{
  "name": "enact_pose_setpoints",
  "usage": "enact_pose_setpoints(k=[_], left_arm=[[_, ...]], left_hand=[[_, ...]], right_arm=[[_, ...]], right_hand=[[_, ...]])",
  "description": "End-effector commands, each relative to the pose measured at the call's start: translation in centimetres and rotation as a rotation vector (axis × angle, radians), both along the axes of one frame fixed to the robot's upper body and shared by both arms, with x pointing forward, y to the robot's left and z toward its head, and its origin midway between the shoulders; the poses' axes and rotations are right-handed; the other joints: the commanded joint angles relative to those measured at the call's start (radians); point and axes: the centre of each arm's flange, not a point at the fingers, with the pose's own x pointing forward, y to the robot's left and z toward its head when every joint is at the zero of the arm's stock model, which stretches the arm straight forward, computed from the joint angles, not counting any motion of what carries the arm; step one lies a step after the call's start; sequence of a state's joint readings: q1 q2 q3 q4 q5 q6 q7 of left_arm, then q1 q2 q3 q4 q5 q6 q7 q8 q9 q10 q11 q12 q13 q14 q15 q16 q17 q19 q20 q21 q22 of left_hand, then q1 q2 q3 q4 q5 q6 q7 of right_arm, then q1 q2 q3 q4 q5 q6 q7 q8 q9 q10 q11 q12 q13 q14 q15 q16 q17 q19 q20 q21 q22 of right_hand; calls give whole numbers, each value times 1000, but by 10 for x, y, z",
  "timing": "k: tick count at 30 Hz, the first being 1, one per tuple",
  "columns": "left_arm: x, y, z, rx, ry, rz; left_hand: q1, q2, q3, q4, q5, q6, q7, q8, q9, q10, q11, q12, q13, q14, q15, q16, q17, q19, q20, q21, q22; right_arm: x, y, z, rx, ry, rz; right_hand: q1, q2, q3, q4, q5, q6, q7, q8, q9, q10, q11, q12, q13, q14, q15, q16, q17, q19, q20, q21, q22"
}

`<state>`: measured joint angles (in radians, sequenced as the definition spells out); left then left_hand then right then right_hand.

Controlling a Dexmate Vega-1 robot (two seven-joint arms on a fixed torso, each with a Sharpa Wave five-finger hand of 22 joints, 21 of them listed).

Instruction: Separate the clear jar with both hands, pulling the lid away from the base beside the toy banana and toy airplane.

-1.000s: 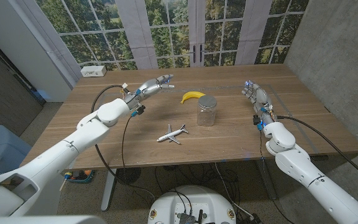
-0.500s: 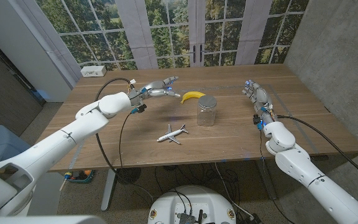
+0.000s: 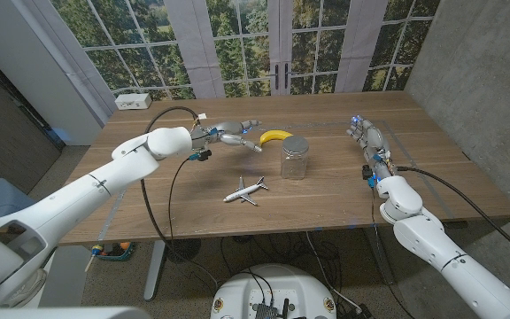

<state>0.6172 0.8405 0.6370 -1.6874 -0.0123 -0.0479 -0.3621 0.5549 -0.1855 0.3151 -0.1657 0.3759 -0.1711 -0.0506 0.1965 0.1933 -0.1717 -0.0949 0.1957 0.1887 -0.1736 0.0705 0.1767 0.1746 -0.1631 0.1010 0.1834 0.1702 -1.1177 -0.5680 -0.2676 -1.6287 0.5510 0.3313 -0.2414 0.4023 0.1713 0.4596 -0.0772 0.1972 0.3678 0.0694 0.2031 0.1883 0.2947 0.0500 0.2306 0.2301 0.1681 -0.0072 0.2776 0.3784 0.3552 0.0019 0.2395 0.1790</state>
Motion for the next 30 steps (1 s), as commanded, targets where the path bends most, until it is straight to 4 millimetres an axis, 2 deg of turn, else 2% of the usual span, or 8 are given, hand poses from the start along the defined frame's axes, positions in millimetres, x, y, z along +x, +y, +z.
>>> enact_pose_setpoints(k=[1, 10, 22, 25, 26, 28, 30], left_arm=[[8, -8, -13, 8, 24, -48], [14, -14, -26, -26, 44, -87], [25, -19, -41, -69, 79, -124], [28, -20, -45, -91, 83, -129], [29, -20, -47, -100, 85, -129], [31, -21, -49, -110, 93, -137], [32, -22, -49, -111, 94, -138]], left_hand=[[26, 4, -22, 0, 12, -152, -15, 21, 6, -122, -22, 17, 5, -104, -26, 13, 2, 31, -12, 15, 3], [52, 6, -51, 2, 20, -108, -37, 38, 8, -69, -36, 33, 6, -53, -58, 23, 0, 73, -28, 23, 2], [72, 9, -70, 3, 22, -96, -38, 42, 9, -48, -42, 36, 6, -29, -72, 22, 0, 105, -33, 26, 2], [84, 11, -81, 4, 20, -76, -46, 50, 10, -22, -51, 42, 6, -7, -90, 25, 0, 122, -46, 28, 2], [96, 14, -87, 4, 14, -53, -58, 61, 10, 4, -67, 48, 7, 10, -102, 26, 0, 142, -56, 30, 2], [116, 21, -92, 3, 5, -30, -58, 73, 10, 45, -68, 57, 7, 31, -117, 26, -1, 163, -65, 32, 3], [126, 25, -94, 3, -2, -20, -62, 79, 10, 54, -69, 56, 7, 42, -126, 26, -1, 179, -70, 34, 3]], right_arm=[[-8, -1, -3, -2, -4, -13], [-11, -1, -2, -6, -5, -16], [-17, -1, -1, -16, -6, -27], [-18, -1, -1, -18, -5, -28], [-18, -1, -1, -17, -5, -29], [-18, -1, -2, -18, -4, -30], [-19, -1, -2, -16, -5, -31]], right_hand=[[-18, -1, -3, 2, -1, 11, 4, 0, 4, 12, 6, -3, 6, 2, 7, 6, 3, 9, 3, 1, 4], [-22, 0, -5, 1, -1, 12, 5, -1, 4, 15, 6, -3, 6, 2, 6, 5, 4, 10, 2, -1, 4], [-27, 0, -7, -1, -1, 12, 5, -1, 4, 16, 6, -4, 7, 0, 7, 4, 5, 10, 3, -3, 4], [-27, 0, -7, -1, -1, 13, 6, -1, 4, 16, 7, -3, 7, 1, 8, 4, 5, 11, 3, -3, 4], [-27, 0, -7, -1, -1, 13, 7, -1, 4, 17, 8, -3, 7, 2, 10, 4, 5, 11, 5, -3, 4], [-28, -1, -8, -2, -1, 14, 7, -1, 4, 18, 7, -3, 7, 2, 10, 4, 5, 11, 6, -3, 4], [-28, -1, -8, -2, -1, 14, 8, -1, 4, 18, 8, -3, 7, 1, 11, 4, 4, 12, 6, -3, 4]])
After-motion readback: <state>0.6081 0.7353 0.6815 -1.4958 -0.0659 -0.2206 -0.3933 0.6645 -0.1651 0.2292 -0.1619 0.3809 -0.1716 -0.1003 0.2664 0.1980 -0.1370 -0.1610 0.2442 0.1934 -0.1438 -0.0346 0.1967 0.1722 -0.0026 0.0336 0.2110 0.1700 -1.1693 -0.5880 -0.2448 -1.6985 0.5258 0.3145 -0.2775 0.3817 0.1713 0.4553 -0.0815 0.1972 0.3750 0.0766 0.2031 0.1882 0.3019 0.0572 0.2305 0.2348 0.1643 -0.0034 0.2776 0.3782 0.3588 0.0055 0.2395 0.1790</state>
